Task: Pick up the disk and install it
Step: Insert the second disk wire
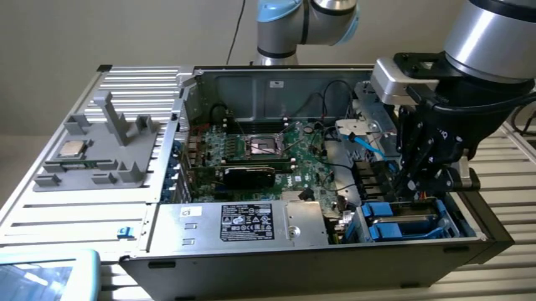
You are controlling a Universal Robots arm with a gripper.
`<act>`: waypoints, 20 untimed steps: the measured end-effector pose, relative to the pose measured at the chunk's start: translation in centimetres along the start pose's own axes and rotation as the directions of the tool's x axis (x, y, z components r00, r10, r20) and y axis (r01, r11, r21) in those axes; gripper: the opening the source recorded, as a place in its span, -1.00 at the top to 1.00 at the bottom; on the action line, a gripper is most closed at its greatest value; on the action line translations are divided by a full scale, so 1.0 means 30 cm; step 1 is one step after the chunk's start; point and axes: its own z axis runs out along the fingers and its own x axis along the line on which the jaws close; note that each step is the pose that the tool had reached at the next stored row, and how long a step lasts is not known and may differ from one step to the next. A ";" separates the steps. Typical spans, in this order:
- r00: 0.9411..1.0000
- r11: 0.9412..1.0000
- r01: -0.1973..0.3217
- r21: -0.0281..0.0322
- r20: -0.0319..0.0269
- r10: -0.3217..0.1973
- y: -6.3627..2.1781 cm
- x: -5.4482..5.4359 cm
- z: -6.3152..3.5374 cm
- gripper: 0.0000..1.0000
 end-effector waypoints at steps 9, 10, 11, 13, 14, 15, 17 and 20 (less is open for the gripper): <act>1.000 1.000 0.001 0.002 0.010 -0.001 -0.001 0.013 0.028 0.69; 1.000 1.000 0.001 0.002 0.010 -0.001 -0.001 0.014 0.029 0.69; 1.000 1.000 0.001 0.002 0.011 -0.001 -0.001 0.016 0.033 0.69; 1.000 1.000 0.001 0.002 0.012 -0.001 -0.001 0.018 0.037 0.69; 1.000 1.000 0.001 0.002 0.013 -0.001 -0.001 0.019 0.039 0.69; 1.000 1.000 0.001 0.002 0.016 -0.001 -0.001 0.021 0.041 0.69; 1.000 1.000 0.001 0.002 0.023 -0.002 -0.001 0.024 0.045 0.69; 1.000 1.000 0.002 0.001 0.030 -0.002 -0.001 0.027 0.051 0.69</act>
